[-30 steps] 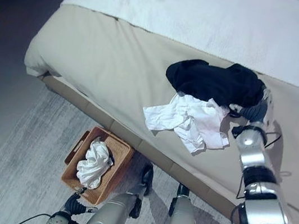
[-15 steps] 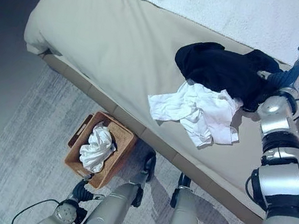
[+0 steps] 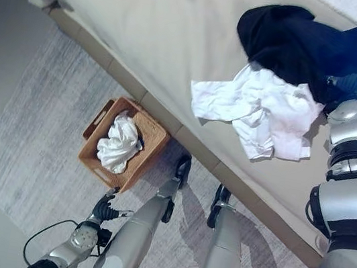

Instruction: Pick up clothes into the bucket

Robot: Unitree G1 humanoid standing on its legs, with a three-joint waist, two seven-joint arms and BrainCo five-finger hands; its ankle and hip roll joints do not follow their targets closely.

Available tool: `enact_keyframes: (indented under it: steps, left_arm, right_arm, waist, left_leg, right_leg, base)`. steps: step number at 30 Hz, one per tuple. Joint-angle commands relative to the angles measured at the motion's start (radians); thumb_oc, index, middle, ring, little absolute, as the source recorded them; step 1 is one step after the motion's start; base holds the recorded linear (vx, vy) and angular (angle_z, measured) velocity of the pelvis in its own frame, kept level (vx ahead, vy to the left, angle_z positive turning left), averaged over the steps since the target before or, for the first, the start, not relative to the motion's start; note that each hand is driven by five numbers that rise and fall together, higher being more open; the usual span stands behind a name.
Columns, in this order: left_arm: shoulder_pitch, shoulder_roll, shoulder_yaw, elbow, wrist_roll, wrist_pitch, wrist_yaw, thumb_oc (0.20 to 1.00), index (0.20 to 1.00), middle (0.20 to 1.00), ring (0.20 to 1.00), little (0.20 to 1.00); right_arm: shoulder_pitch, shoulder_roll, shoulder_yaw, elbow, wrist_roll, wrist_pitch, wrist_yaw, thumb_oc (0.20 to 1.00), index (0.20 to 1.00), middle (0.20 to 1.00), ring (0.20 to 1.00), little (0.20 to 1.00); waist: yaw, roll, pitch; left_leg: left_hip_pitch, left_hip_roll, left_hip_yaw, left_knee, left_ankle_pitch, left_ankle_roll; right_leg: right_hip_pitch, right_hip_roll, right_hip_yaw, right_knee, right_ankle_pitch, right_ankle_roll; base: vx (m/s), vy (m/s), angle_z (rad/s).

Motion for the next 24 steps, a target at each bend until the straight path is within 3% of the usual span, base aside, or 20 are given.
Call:
enact_keyframes:
  steps: [1, 2, 3, 4, 11, 12, 13, 14, 16, 18, 21, 24]
  left_arm:
    - [0.013, -0.001, -0.006, 0.019, -0.019, 0.008, 0.002, 1.000, 1.000, 1.000, 1.000, 1.000]
    - [0.008, -0.001, -0.007, 0.017, -0.022, 0.009, 0.004, 1.000, 1.000, 1.000, 1.000, 1.000]
    - [0.011, -0.004, -0.014, 0.017, -0.025, 0.009, 0.004, 1.000, 1.000, 1.000, 1.000, 1.000]
    - [0.001, -0.002, -0.020, -0.005, -0.025, 0.007, 0.008, 1.000, 1.000, 1.000, 1.000, 1.000]
    - [-0.005, 0.004, -0.016, -0.018, -0.020, 0.012, 0.011, 1.000, 1.000, 1.000, 1.000, 1.000]
    - [-0.011, 0.004, -0.004, -0.020, -0.018, 0.012, 0.021, 1.000, 1.000, 1.000, 1.000, 1.000]
    - [-0.004, 0.004, -0.007, -0.019, -0.019, 0.013, 0.021, 1.000, 1.000, 1.000, 1.000, 1.000]
    - [-0.011, 0.007, 0.002, -0.012, -0.017, 0.014, 0.025, 1.000, 1.000, 1.000, 1.000, 1.000]
    - [-0.016, 0.015, 0.017, -0.006, -0.011, 0.012, 0.035, 1.000, 1.000, 1.000, 1.000, 1.000]
    - [-0.014, 0.032, 0.043, -0.001, 0.004, 0.004, 0.050, 1.000, 1.000, 1.000, 1.000, 1.000]
    - [-0.017, 0.039, 0.055, 0.009, 0.005, 0.000, 0.053, 1.000, 1.000, 1.000, 1.000, 1.000]
    - [-0.013, 0.054, 0.079, 0.009, 0.009, -0.006, 0.048, 1.000, 1.000, 1.000, 1.000, 1.000]
  right_arm:
    - [-0.078, -0.074, 0.090, 0.001, 0.023, -0.002, 0.041, 1.000, 1.000, 1.000, 1.000, 1.000]
    - [-0.074, -0.071, 0.091, 0.007, 0.022, 0.000, 0.045, 1.000, 1.000, 1.000, 1.000, 1.000]
    - [-0.068, -0.064, 0.098, 0.013, 0.014, 0.002, 0.047, 0.614, 0.614, 0.614, 0.614, 0.614]
    - [-0.068, -0.060, 0.091, 0.014, 0.022, 0.001, 0.038, 0.200, 0.200, 0.200, 0.200, 0.200]
    - [-0.073, -0.043, 0.077, -0.019, 0.042, -0.009, 0.008, 0.200, 0.200, 0.200, 0.200, 0.200]
    - [-0.078, -0.042, 0.047, -0.062, 0.078, -0.026, -0.037, 0.200, 0.200, 0.200, 0.200, 0.200]
    - [-0.071, -0.039, 0.048, -0.062, 0.078, -0.025, -0.036, 0.200, 0.200, 0.200, 0.200, 0.200]
    - [-0.071, -0.040, 0.038, -0.105, 0.085, -0.035, -0.058, 0.200, 0.200, 0.200, 0.200, 0.200]
    - [-0.064, -0.039, 0.024, -0.191, 0.097, -0.054, -0.100, 0.200, 0.200, 0.200, 0.200, 0.200]
    - [-0.071, -0.067, 0.008, -0.332, 0.088, -0.076, -0.165, 0.200, 0.200, 0.200, 0.200, 0.200]
    - [-0.083, -0.091, 0.002, -0.403, 0.085, -0.090, -0.195, 0.200, 0.200, 0.200, 0.200, 0.200]
    - [-0.103, -0.128, -0.018, -0.489, 0.083, -0.102, -0.220, 0.200, 0.200, 0.200, 0.200, 0.200]
  waist:
    - [0.013, -0.034, 0.007]
    - [0.015, -0.035, 0.007]
    - [0.016, -0.038, 0.007]
    - [0.016, -0.039, 0.007]
    - [0.004, -0.054, 0.007]
    - [-0.003, -0.062, 0.007]
    - [-0.002, -0.064, 0.007]
    - [-0.008, -0.071, 0.007]
    - [-0.020, -0.087, 0.007]
    - [-0.043, -0.113, 0.007]
    - [-0.055, -0.131, 0.007]
    - [-0.070, -0.157, 0.007]
  left_leg:
    - [-0.043, -0.034, -0.003, 0.152, -0.111, 0.025]
    - [-0.052, -0.034, -0.002, 0.155, -0.110, 0.024]
    - [-0.039, -0.036, -0.005, 0.164, -0.143, 0.020]
    - [-0.052, -0.036, -0.002, 0.166, -0.143, 0.018]
    - [-0.070, -0.034, 0.022, 0.213, -0.171, 0.023]
    - [-0.088, -0.031, 0.037, 0.218, -0.148, 0.028]
    - [-0.065, -0.032, 0.034, 0.226, -0.181, 0.025]
    - [-0.081, -0.028, 0.045, 0.223, -0.154, 0.029]
    - [-0.060, -0.019, 0.062, 0.229, -0.164, 0.031]
    - [-0.003, -0.003, 0.094, 0.223, -0.180, 0.036]
    - [0.055, 0.008, 0.119, 0.214, -0.190, 0.039]
    - [0.192, 0.023, 0.156, 0.174, -0.205, 0.046]
  right_leg:
    - [0.005, -0.001, 0.022, -0.097, 0.132, 0.042]
    - [-0.003, -0.002, 0.018, -0.097, 0.132, 0.042]
    - [0.006, -0.003, 0.025, -0.080, 0.098, 0.048]
    - [-0.003, -0.005, 0.023, -0.081, 0.096, 0.048]
    - [-0.024, -0.004, 0.036, -0.065, 0.097, 0.043]
    - [-0.038, -0.001, 0.037, -0.084, 0.136, 0.038]
    - [-0.019, 0.001, 0.047, -0.070, 0.104, 0.044]
    - [-0.033, 0.002, 0.045, -0.087, 0.140, 0.038]
    - [-0.016, 0.010, 0.061, -0.097, 0.150, 0.042]
    - [0.034, 0.029, 0.095, -0.132, 0.169, 0.052]
    - [0.084, 0.039, 0.115, -0.159, 0.178, 0.058]
    - [0.206, 0.054, 0.154, -0.215, 0.197, 0.072]
  base:
    - [-0.02, -0.008, 0.07]
    - [0.06, -0.021, 0.05]
    - [0.05, -0.015, 0.05]
    - [0.06, -0.015, 0.03]
    - [-0.03, 0.034, -0.01]
    - [-0.01, 0.049, -0.06]
    - [-0.10, 0.090, -0.18]
    - [-0.02, 0.059, -0.21]
    - [-0.07, 0.095, -0.36]
    - [-0.03, 0.116, -0.41]
    - [0.01, 0.097, -0.61]
    - [0.03, 0.076, -0.38]
